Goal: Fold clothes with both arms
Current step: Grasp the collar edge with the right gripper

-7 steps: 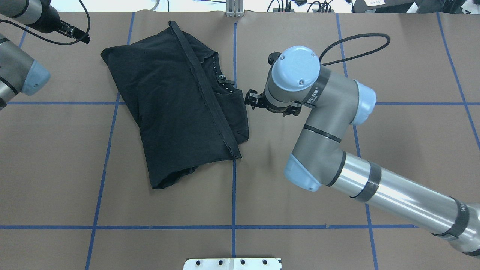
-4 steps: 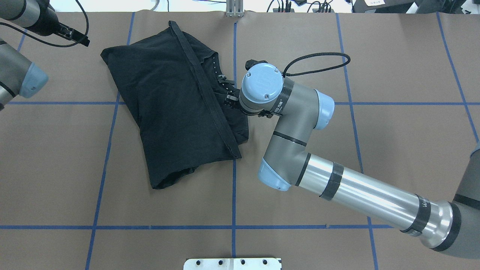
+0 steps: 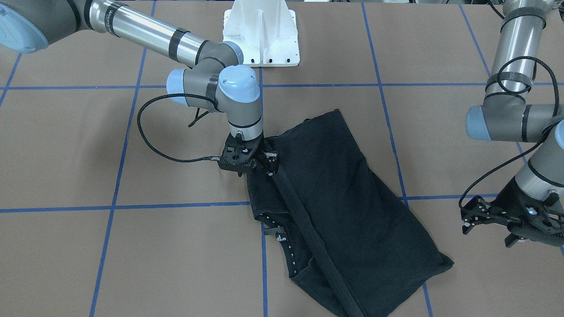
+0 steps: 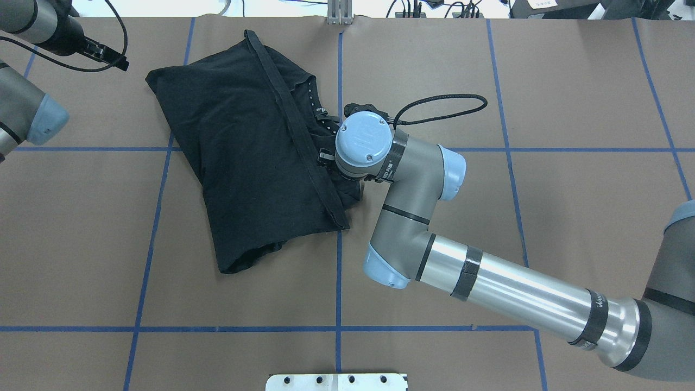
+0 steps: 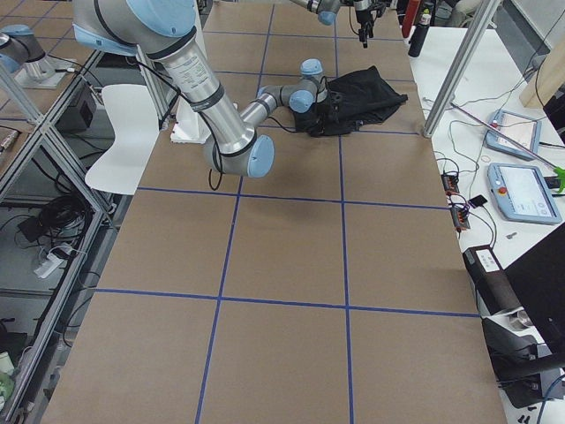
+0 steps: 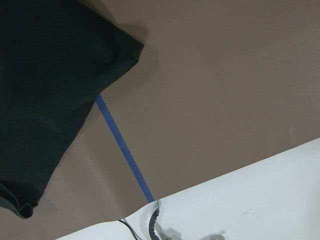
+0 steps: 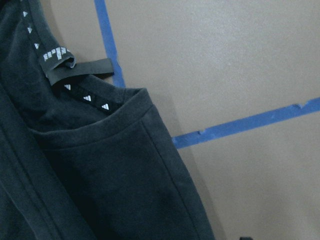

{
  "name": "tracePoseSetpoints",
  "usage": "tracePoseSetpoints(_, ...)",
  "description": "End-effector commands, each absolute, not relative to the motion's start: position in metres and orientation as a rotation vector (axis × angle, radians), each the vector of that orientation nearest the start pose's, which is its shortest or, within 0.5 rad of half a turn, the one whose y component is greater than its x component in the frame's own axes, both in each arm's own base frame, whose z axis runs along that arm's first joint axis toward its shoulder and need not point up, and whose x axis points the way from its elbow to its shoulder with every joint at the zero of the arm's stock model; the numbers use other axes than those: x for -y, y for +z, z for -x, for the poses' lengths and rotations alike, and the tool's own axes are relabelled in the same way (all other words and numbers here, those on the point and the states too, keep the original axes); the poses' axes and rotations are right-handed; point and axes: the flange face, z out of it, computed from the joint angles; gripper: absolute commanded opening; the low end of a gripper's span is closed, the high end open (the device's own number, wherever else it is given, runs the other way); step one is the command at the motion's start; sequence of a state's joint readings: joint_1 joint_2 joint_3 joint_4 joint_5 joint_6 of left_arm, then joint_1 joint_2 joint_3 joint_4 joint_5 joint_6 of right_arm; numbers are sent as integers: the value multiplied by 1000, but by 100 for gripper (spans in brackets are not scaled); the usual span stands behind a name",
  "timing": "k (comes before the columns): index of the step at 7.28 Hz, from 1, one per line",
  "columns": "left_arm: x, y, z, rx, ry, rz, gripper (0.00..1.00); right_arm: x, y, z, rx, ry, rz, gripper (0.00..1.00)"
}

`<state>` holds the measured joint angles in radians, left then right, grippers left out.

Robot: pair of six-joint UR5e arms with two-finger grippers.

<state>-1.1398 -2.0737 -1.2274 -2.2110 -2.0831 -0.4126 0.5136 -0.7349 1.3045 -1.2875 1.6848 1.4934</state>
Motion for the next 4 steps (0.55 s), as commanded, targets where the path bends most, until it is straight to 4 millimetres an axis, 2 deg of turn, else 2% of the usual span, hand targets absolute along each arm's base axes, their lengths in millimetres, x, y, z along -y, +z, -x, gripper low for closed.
tracePoseSetpoints(1,692,465,-225,-761,221,-512,100,483,232,631,840,349,-137,81)
tracePoseSetpoints(3,691,464,-226,-762,221,-514,100,476,237,636,822,345,-141,76)
tracePoseSetpoints(4,691,465,-226,-763,217,-514,100,476,234,636,808,348,-136,69)
